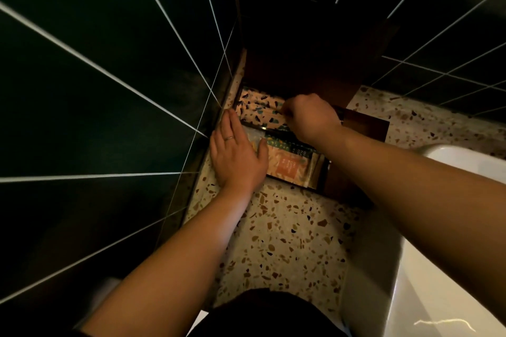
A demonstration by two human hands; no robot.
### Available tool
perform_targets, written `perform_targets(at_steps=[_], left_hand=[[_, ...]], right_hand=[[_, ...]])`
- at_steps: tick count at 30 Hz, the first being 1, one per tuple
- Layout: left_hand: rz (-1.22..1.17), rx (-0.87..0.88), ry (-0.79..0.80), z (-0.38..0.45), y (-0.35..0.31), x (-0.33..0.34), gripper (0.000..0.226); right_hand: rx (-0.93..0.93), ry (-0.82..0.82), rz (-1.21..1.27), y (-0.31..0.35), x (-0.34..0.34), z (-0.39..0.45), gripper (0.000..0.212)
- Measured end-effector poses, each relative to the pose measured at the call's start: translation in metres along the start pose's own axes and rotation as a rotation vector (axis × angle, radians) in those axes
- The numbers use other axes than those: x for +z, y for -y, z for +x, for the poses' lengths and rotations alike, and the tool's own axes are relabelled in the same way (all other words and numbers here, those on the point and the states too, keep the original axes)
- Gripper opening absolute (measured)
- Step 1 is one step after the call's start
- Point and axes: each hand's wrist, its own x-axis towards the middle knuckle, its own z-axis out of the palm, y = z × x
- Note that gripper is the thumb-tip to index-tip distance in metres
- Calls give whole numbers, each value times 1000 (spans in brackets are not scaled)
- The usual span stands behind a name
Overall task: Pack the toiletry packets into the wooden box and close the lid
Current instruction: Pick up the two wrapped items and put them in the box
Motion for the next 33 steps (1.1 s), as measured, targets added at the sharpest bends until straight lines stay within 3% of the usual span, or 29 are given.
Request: perform_targets(at_steps=[3,7,14,18,25,33], left_hand=[[-6,-2,0,0,0,0,88],[-13,-6,-10,1,0,-1,87],[-16,0,-16,0,1,1,87],[-66,1,-26,2,-1,-3,84],[-364,-49,15,16,-11,-20,79],[-795,18,132,60,-30,-55,79]], right_hand=[[-10,-50,-179,6,6,-4,19],[86,-40,-13,8,14,-7,22],[-12,-82,215,-9,2,-25,31],[91,-120,401,-24,-11,-47,32],[420,-188,751,-62,-40,-74,36],[458,-105,872,-73,-61,-67,75]])
